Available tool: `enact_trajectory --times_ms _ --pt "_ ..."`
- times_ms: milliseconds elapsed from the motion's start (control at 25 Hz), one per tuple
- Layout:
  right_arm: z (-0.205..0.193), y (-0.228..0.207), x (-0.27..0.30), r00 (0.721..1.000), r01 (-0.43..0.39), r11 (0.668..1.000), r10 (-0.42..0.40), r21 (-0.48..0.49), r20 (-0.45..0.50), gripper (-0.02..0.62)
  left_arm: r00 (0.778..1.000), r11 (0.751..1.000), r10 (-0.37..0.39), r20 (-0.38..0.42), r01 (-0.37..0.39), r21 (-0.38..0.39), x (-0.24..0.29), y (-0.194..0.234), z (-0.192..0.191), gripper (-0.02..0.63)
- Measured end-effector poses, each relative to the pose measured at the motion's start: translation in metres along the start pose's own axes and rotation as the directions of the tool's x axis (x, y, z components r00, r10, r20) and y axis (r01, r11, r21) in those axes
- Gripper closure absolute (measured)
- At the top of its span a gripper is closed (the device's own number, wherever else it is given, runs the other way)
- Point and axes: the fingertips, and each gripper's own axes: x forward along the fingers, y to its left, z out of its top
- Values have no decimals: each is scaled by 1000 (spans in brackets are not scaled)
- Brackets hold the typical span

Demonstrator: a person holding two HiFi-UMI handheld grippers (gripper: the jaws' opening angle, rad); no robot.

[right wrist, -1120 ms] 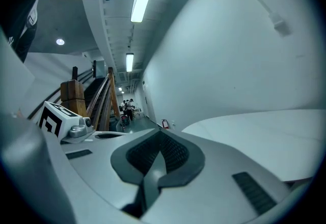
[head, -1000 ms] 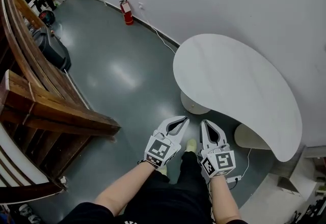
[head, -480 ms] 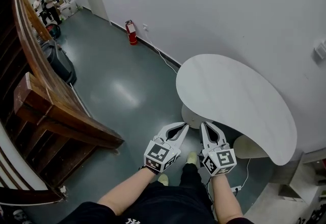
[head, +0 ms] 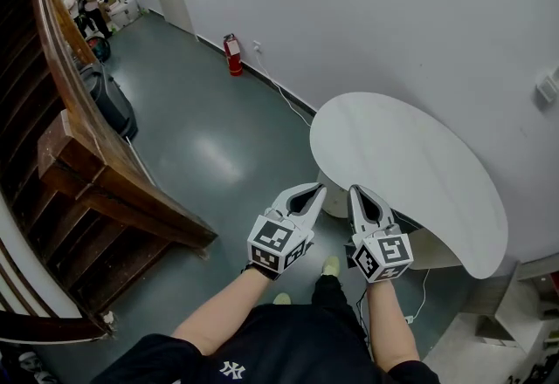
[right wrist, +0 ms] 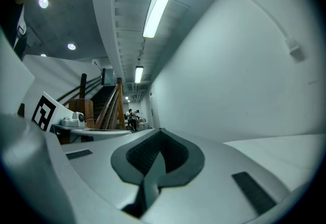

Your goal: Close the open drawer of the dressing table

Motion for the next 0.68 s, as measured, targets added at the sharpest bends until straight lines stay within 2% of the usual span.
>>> enact_trajectory --times_ms 680 --pt "3 -2 3 1000 -10 1000 10 -7 -8 581 1000 1000 14 14 -14 -5 2 2 11 592"
